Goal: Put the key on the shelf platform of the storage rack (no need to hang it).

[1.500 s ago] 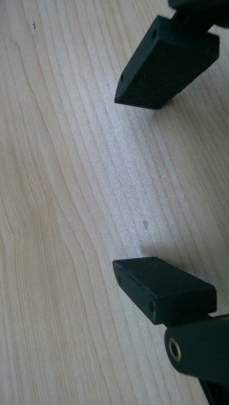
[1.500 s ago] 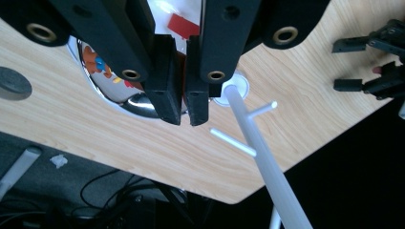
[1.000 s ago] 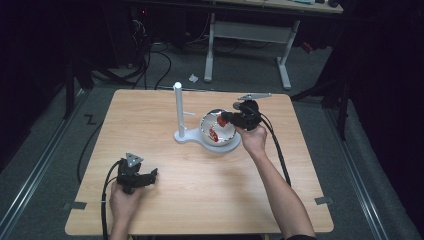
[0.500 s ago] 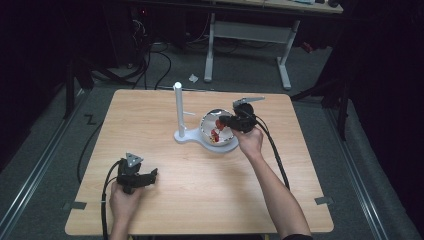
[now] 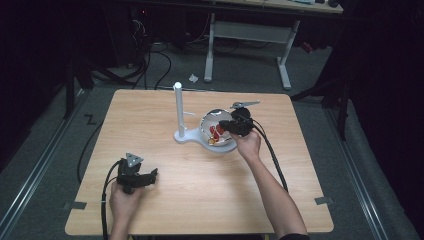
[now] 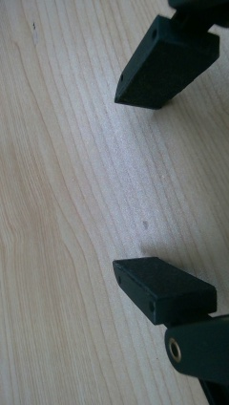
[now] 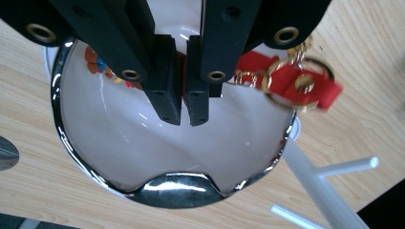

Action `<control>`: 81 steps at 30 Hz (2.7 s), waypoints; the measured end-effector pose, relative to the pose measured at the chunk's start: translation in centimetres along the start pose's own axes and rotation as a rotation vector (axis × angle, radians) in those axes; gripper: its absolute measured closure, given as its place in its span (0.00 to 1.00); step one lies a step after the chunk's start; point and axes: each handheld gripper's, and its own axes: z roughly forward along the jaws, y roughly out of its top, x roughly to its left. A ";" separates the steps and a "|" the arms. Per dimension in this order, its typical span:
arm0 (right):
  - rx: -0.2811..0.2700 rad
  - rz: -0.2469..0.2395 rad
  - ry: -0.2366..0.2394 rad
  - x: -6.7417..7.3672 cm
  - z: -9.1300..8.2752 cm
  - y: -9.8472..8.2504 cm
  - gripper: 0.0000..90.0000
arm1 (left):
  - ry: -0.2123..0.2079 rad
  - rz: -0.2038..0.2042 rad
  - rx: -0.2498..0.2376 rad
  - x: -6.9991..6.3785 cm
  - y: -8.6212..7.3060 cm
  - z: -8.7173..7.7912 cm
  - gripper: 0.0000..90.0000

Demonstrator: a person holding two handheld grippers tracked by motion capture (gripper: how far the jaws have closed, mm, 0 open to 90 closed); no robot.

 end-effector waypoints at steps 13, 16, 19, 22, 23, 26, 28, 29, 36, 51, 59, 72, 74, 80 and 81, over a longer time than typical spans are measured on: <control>0.011 -0.009 -0.017 0.0 1.0 -0.1 0.95 | 0.000 0.001 0.000 0.0 0.0 0.0 0.21; 0.013 -0.014 -0.022 0.2 1.4 -0.1 0.94 | 0.000 0.000 0.000 0.0 0.0 0.0 0.21; 0.001 -0.009 -0.026 0.1 1.6 -0.1 0.85 | 0.000 0.000 0.000 0.0 0.0 0.0 0.21; 0.001 -0.011 -0.037 0.3 1.5 -0.1 0.81 | 0.000 0.000 0.000 0.0 0.0 0.0 0.21; -0.004 -0.022 -0.046 0.3 1.5 -0.1 0.78 | 0.000 0.000 0.000 0.0 0.0 0.0 0.21; -0.021 -0.019 -0.048 0.3 1.0 -0.1 0.69 | 0.000 0.000 0.000 0.0 0.0 0.0 0.21; -0.031 -0.021 -0.048 0.3 0.6 0.0 0.64 | 0.000 0.000 0.000 0.0 0.0 0.0 0.21; -0.039 -0.024 -0.049 0.2 0.4 0.0 0.63 | 0.000 0.000 0.000 0.0 0.0 0.0 0.21; -0.048 -0.059 -0.063 0.1 -0.9 -0.1 0.60 | 0.000 0.000 0.000 0.0 0.0 0.0 0.21; -0.083 -0.065 -0.074 -0.5 -3.4 -0.1 0.58 | 0.001 -0.004 -0.001 0.0 0.0 0.0 0.21; -0.116 -0.060 -0.091 -1.2 -5.3 -0.5 0.57 | 0.002 -0.005 -0.001 0.0 0.0 0.0 0.21; -0.158 -0.035 -0.090 -2.4 -8.9 -2.2 0.56 | 0.001 -0.005 -0.002 0.0 0.0 0.0 0.21; -0.162 -0.026 -0.096 -2.6 -9.5 -2.7 0.56 | 0.002 -0.005 -0.002 0.0 0.0 0.0 0.21; -0.175 -0.003 -0.110 -3.0 -11.2 -4.2 0.57 | 0.001 -0.002 -0.001 0.0 0.0 0.0 0.21; -0.171 -0.003 -0.109 -3.0 -11.4 -4.4 0.57 | 0.002 -0.004 -0.002 0.0 0.0 0.0 0.21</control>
